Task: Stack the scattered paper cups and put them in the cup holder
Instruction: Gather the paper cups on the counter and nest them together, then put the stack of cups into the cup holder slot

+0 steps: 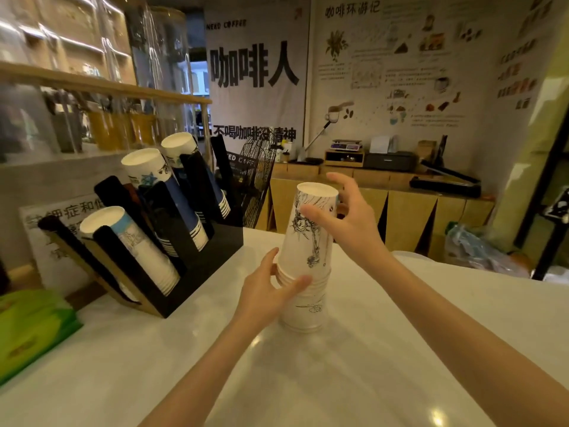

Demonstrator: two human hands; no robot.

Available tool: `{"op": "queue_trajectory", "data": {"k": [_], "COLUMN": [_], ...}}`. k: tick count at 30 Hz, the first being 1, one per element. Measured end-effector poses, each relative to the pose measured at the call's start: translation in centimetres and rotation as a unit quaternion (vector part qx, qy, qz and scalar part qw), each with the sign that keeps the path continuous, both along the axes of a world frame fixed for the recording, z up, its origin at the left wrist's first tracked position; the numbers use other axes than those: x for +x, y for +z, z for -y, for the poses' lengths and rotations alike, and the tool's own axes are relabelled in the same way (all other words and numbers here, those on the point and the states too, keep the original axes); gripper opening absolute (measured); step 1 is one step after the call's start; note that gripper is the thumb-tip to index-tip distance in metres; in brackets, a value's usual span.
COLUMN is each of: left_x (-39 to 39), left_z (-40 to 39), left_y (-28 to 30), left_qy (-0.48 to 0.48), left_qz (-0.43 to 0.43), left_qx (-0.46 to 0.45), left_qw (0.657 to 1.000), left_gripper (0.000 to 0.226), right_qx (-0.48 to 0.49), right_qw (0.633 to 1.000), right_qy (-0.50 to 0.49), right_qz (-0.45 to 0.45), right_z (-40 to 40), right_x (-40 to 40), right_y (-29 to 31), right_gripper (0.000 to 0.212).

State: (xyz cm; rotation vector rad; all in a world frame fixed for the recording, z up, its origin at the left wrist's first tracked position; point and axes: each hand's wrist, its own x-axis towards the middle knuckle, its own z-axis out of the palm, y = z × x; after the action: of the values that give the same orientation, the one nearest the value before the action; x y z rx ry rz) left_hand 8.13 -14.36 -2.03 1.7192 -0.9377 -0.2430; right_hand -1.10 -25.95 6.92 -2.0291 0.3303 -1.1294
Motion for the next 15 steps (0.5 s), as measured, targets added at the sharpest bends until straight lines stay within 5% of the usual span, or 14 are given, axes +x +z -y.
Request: {"op": "queue_trajectory", "data": {"k": [4,15], "left_x": [-0.1,0.9], "left_z": [-0.3,-0.7], "left_y": [-1.5,-3.7], "left_qy": [-0.036,-0.067], "left_qz": [0.020,0.035], "left_qx": [0.034,0.108], "left_qw": [0.999,0.991], "left_gripper": [0.066,0.075], "right_qx": [0.002,-0.028], "right_qw": [0.999,0.997], "right_qy": [-0.007,-0.006], "right_qz": [-0.035,-0.078], "right_z": [0.4,0.2], "right_x": [0.5,1.2], "right_y": [-2.5,-5.3], "right_gripper": [0.071,0.068]}}
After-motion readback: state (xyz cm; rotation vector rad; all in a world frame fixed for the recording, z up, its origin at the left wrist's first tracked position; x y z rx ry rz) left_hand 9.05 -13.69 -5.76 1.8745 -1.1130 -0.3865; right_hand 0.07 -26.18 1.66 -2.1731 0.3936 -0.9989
